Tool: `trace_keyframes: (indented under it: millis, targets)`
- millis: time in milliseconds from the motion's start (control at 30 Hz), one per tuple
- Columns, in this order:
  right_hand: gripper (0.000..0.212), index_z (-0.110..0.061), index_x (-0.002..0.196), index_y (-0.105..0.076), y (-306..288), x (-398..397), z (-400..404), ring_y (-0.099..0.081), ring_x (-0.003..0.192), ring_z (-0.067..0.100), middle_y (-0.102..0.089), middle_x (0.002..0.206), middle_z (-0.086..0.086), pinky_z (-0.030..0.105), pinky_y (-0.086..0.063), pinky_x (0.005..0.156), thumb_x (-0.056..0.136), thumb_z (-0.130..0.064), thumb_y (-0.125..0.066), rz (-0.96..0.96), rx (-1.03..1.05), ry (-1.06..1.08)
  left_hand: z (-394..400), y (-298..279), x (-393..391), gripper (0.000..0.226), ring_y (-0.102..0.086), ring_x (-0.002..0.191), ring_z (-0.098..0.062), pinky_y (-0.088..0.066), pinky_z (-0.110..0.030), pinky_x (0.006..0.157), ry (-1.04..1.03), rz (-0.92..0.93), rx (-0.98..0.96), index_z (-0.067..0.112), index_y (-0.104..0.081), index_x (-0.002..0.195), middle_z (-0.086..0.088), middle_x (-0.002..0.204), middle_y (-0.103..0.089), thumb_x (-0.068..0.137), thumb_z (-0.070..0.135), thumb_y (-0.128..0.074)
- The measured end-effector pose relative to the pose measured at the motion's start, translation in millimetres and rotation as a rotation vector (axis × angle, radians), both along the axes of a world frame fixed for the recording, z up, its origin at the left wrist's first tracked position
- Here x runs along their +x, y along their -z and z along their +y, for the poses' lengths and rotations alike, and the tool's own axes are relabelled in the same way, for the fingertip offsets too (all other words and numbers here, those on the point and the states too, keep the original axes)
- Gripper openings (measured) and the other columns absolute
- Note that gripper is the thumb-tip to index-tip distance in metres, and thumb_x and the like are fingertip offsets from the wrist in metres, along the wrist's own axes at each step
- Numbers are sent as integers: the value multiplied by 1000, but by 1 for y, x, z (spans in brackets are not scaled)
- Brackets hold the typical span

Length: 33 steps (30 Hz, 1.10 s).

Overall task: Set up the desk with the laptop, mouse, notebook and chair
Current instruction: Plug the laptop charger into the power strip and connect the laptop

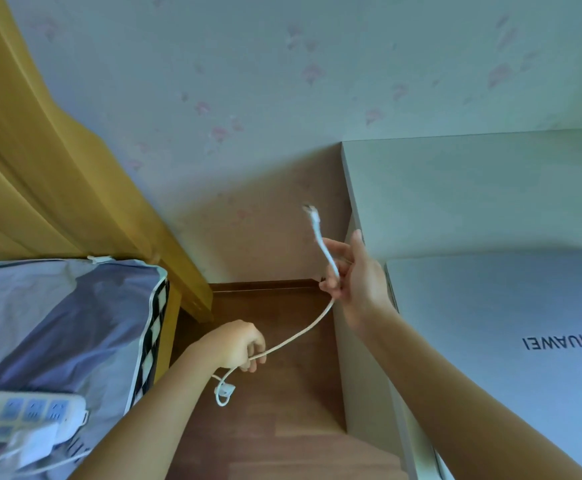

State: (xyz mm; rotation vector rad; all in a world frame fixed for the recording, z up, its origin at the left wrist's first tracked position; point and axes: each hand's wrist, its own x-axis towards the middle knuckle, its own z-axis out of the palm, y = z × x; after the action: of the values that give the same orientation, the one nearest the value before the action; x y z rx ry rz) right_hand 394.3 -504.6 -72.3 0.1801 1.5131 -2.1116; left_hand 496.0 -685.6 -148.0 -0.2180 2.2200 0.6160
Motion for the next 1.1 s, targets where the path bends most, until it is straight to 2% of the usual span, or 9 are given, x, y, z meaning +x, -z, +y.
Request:
trace_keyframes:
  millis: [167,267,333,367,433,533,667,833,1100]
  targets:
    - [45,-6,77,-66,6,2,2,-21,40,11,-25,45,-4,28,-26,49,97,-38,-42,39,76,53,35,-34,-22,83,-33,136,-4,-29,-29,111,-340,422,359,34,-29,147,15,149,-35,77,60,-64]
    - [41,-13,70,-65,11,6,6,-28,43,11,-30,48,-4,27,-33,51,96,-37,-45,52,162,67,75,-90,-48,70,-41,128,4,-37,-13,100,-498,687,806,26,-36,144,10,143,-46,83,60,-45]
    - [45,-21,55,-59,13,9,8,-33,44,10,-34,48,-5,25,-37,51,96,-34,-46,76,196,60,101,-116,-60,49,-60,110,-11,-51,-26,85,-474,793,878,19,-48,134,4,118,-64,94,46,-39]
    - [46,-20,52,-55,13,10,10,-36,45,9,-37,48,-5,23,-38,50,96,-29,-46,104,202,57,111,-124,-63,38,-64,90,-25,-51,-42,73,-473,856,873,18,-57,124,-1,94,-67,99,39,-39]
    - [35,-16,58,-52,8,7,18,-45,52,10,-47,52,-5,22,-39,52,93,-15,-47,250,254,25,121,-125,-70,29,-45,59,-29,-39,-37,53,-517,961,844,11,-64,103,-4,62,-47,102,28,-40]
    - [15,-24,96,-63,2,-9,42,-60,86,5,-67,88,-10,22,-47,70,90,-16,-51,722,577,-84,118,-103,-75,22,-42,50,-10,-36,-22,50,-546,983,698,11,-64,100,10,53,-44,100,23,-46]
    - [55,-27,138,-41,12,-29,85,-46,120,20,-61,113,-1,43,-42,97,85,-37,-51,1325,1165,-278,113,-66,-66,19,-61,69,-10,-51,-32,73,-384,953,433,19,-70,105,3,73,-67,96,26,-54]
    - [86,-33,147,-18,16,-30,115,-44,126,19,-56,124,-2,60,-18,110,71,-59,-48,1206,1305,-427,125,-35,-66,31,-58,85,-20,-49,-36,81,-345,970,338,18,-61,126,-7,85,-58,96,13,-53]
    - [81,-28,144,-26,19,-30,115,-43,126,18,-55,126,-5,59,-14,111,72,-59,-47,1203,1296,-413,138,-30,-79,17,-63,71,-11,-50,-24,66,-393,1180,306,10,-77,95,0,77,-70,79,6,-75]
